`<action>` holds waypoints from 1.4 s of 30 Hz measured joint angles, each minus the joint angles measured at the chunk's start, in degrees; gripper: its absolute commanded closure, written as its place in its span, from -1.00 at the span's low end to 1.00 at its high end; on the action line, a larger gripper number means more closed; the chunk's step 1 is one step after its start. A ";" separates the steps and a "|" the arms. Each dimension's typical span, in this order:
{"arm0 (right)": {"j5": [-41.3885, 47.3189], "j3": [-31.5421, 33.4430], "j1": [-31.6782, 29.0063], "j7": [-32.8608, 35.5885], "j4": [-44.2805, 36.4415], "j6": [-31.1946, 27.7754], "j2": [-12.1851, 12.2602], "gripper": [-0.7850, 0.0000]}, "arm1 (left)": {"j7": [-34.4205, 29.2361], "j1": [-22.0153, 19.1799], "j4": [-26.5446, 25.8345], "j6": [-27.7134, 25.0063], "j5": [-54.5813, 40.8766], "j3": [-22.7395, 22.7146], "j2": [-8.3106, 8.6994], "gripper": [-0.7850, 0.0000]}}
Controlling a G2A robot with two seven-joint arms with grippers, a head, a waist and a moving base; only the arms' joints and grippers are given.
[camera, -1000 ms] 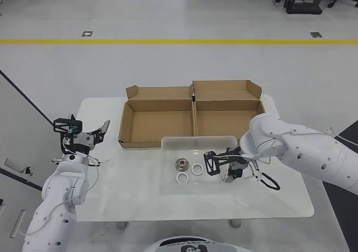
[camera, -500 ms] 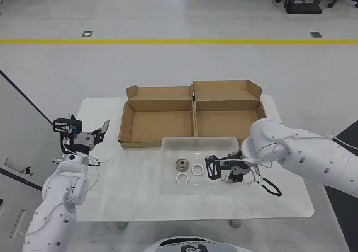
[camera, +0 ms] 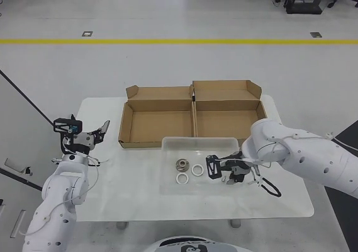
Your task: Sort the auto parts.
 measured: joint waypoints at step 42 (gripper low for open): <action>-5.50 0.00 -2.76 -4.29 5.80 -4.28 -2.43 0.15 | 0.00 0.00 0.00 0.00 0.00 0.00 0.00 -1.00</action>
